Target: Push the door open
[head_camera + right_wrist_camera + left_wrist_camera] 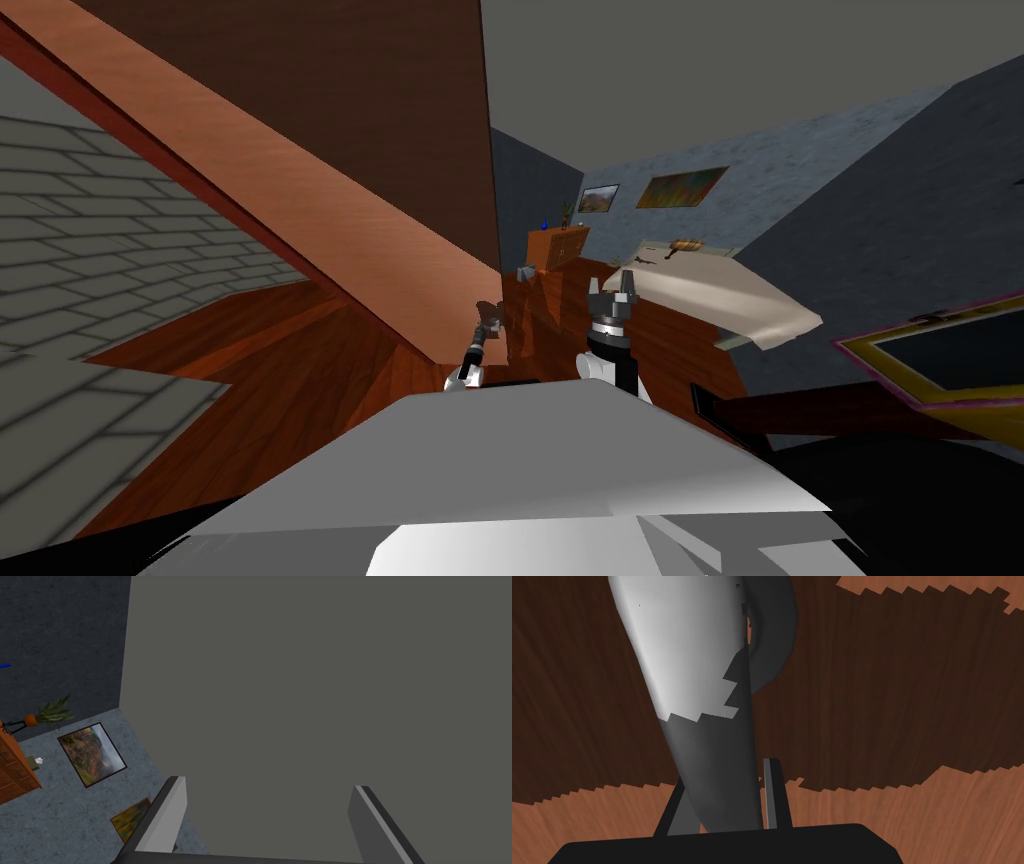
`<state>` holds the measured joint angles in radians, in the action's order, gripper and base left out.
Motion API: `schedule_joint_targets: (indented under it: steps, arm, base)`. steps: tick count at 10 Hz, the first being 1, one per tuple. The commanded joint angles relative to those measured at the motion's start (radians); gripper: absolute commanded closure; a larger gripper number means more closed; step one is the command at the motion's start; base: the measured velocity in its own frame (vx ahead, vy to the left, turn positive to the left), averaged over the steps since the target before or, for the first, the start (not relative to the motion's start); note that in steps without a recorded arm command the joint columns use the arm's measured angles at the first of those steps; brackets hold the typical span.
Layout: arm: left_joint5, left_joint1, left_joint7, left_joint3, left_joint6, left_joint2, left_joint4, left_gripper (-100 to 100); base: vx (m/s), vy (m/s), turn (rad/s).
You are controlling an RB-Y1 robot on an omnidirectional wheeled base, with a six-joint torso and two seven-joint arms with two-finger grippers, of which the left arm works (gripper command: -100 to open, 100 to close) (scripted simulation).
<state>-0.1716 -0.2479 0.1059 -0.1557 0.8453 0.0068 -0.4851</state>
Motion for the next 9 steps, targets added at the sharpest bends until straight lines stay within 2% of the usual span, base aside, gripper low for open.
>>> schedule_joint_targets:
  steps: [1, 2, 4, 7, 8, 9]
  arm:
    - [-0.005, 0.013, 0.011, 0.013, -0.014, 0.013, -0.042, 100]
    - [-0.013, 0.013, 0.020, 0.028, -0.013, 0.016, -0.041, 100]
    - [-0.021, 0.013, 0.028, 0.043, -0.012, 0.010, -0.041, 100]
    - [-0.034, 0.013, 0.042, 0.069, -0.009, -0.020, -0.040, 100]
    - [-0.037, 0.013, 0.046, 0.076, -0.009, -0.036, -0.040, 100]
    - [-0.039, 0.013, 0.047, 0.079, -0.009, -0.043, -0.040, 100]
  base:
    - [0.122, -0.077, 0.039]
    - [0.148, -0.096, 0.062]
    - [0.152, -0.129, 0.074]
    - [0.182, -0.125, 0.094]
    - [0.121, -0.126, 0.081]
    - [0.092, -0.076, 0.047]
